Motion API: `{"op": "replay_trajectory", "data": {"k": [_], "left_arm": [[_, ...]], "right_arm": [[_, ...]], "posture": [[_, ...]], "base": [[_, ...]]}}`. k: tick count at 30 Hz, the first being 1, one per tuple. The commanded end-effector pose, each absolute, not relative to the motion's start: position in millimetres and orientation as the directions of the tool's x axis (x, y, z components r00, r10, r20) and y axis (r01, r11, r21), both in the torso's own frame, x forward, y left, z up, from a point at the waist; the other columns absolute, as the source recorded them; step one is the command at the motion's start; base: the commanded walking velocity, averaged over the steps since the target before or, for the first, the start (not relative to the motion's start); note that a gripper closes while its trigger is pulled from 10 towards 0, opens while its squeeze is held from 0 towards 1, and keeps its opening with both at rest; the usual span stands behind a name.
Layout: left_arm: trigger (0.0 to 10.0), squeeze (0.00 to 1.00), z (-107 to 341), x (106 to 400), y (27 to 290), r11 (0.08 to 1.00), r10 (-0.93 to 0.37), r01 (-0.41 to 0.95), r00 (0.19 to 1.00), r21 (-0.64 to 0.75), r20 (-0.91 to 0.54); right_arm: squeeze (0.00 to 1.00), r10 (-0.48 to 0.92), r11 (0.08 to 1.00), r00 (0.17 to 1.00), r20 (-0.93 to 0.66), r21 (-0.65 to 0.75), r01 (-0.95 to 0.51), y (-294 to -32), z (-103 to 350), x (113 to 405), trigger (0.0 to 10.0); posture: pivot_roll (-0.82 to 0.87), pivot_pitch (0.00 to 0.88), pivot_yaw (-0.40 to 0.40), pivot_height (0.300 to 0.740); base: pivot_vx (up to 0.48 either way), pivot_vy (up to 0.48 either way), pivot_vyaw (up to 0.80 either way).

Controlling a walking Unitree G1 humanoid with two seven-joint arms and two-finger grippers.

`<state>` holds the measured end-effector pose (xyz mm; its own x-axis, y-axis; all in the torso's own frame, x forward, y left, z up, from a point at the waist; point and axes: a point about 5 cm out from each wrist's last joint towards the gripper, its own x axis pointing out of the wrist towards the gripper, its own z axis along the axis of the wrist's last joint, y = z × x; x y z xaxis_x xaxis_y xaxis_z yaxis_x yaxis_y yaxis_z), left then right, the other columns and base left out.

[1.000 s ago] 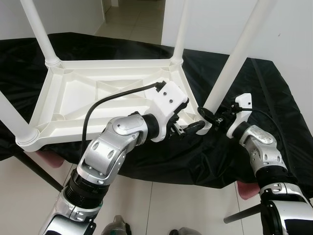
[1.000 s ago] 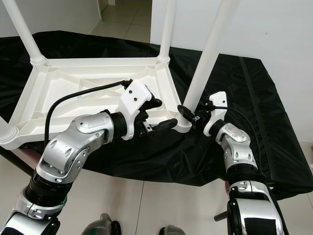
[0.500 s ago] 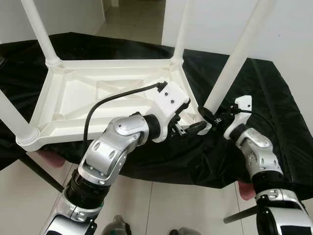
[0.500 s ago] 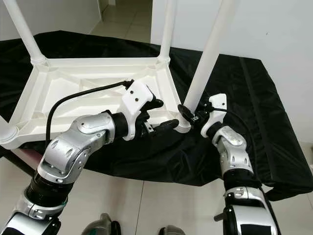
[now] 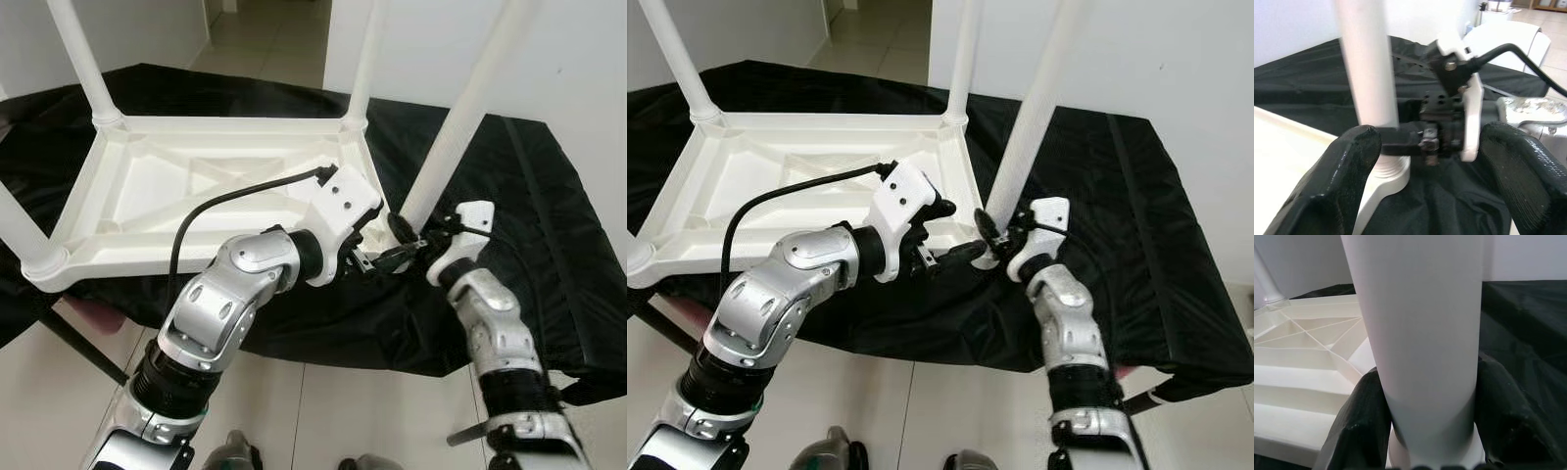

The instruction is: Building children table

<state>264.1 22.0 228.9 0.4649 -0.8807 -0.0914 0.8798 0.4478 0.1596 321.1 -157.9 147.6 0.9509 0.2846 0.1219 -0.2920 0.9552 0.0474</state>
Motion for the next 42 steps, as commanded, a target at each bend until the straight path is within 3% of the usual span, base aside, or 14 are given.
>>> {"op": "replay_trajectory", "data": {"k": [1,4,5,7,8,16,24,39,40,42], "left_arm": [[10.0,0.0,228,263,21,0.451,-0.879,0.878,0.468,0.164,-0.091],[10.0,0.0,228,263,21,0.451,-0.879,0.878,0.468,0.164,-0.091],[10.0,0.0,228,263,21,0.451,-0.879,0.877,0.469,0.163,-0.091],[10.0,0.0,228,263,21,0.451,-0.879,0.877,0.469,0.163,-0.091],[10.0,0.0,228,262,21,0.45,-0.879,0.878,0.467,0.163,-0.09],[10.0,0.0,229,262,21,0.449,-0.88,0.878,0.466,0.164,-0.09],[10.0,0.0,229,262,22,0.452,-0.878,0.876,0.471,0.167,-0.091],[10.0,0.0,230,264,23,0.477,-0.866,0.863,0.494,0.163,-0.08],[10.0,0.0,231,265,24,0.481,-0.864,0.862,0.497,0.162,-0.078],[10.0,0.0,231,265,24,0.485,-0.862,0.859,0.501,0.162,-0.077]], "right_arm": [[0.0,0.166,0.977,0.979,0.115,0.113,-0.179,-160,148,321,10.0],[0.0,0.166,0.977,0.979,0.115,0.113,-0.179,-160,148,321,10.0],[0.0,0.032,0.992,0.996,0.081,0.123,-0.042,-160,144,320,10.0],[0.0,0.032,0.992,0.996,0.081,0.123,-0.042,-160,144,320,10.0],[0.0,-0.043,0.992,0.997,0.058,0.118,0.036,-156,139,319,10.0],[0.0,-0.094,0.99,0.995,0.026,0.106,0.091,-153,133,316,10.0],[0.0,-0.282,0.955,0.959,-0.032,0.083,0.284,-160,123,310,10.0],[0.0,-0.316,0.945,0.948,-0.044,0.072,0.319,-163,121,312,10.0],[1.0,-0.287,0.953,0.957,-0.028,0.091,0.289,-163,124,313,10.0],[1.0,-0.255,0.961,0.967,-0.009,0.105,0.255,-164,127,314,10.0]], "posture": [[0.04,0.0,-0.034,0.74],[0.04,0.0,-0.034,0.74],[0.04,0.0,-0.034,0.74],[0.04,0.0,-0.034,0.74],[0.04,0.0,-0.035,0.74],[0.05,0.0,-0.033,0.74],[0.05,0.0,-0.037,0.74],[0.05,0.002,-0.04,0.74],[0.05,0.009,-0.042,0.74],[0.05,0.011,-0.044,0.74]], "base": [[0.0,0.0,0.0],[0.0,0.0,0.0],[0.0,0.0,0.0],[0.0,0.0,0.0],[0.0,0.0,0.0],[0.0,0.0,0.0],[0.0,0.0,0.0],[0.0,0.0,0.0],[0.0,0.0,0.0],[0.0,0.0,0.0]]}}
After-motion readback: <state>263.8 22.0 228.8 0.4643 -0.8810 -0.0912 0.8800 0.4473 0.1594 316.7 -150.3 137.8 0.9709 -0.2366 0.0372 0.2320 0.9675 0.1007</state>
